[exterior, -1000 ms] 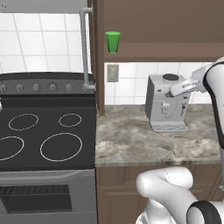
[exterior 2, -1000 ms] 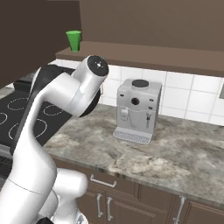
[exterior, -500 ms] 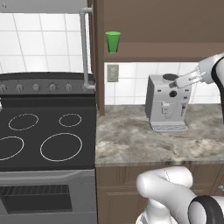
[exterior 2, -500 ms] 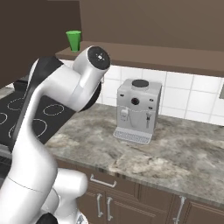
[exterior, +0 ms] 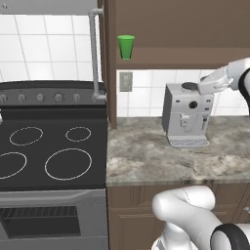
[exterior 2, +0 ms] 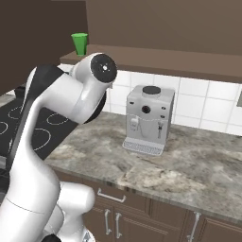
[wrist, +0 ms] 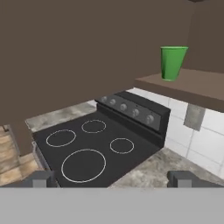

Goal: There is a tray on the dining counter. Grab the cup, mug, and pitcher and place them on the tray. The pitcher may be placed next to the tray if it cannot fit the tray.

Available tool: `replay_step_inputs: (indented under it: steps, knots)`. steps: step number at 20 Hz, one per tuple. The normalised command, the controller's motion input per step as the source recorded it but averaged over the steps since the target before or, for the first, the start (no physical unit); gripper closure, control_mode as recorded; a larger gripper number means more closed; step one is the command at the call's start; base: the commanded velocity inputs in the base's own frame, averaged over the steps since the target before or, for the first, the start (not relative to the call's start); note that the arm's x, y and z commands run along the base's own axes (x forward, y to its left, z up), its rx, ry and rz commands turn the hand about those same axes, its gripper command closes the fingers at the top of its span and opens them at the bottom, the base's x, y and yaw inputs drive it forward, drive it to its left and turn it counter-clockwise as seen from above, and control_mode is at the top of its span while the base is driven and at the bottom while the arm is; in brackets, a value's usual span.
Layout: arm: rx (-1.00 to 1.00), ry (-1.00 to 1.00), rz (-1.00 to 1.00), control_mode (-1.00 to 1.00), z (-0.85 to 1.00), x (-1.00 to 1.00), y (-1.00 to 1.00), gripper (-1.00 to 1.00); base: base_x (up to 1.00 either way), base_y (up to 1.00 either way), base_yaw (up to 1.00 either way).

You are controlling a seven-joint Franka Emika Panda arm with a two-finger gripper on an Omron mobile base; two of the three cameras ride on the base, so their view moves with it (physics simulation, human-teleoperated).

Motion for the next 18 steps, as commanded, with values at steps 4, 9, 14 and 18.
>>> replay_step_inputs:
  steps: [4,9,14,18]
  knots:
    - [0.0,-0.09,0.0,-1.0,0.28,0.11,0.0,-1.0,0.0,0.0,0.0]
    - [0.07,-0.11,0.11,-1.0,0.17,0.2,0.0,-1.0,0.0,0.0,0.0]
    - [0.13,-0.06,0.14,-1.0,0.05,0.42,0.0,-1.0,0.0,0.0,0.0]
    - [0.14,0.0,0.15,-1.0,0.0,0.53,0.0,-1.0,0.0,0.0,0.0]
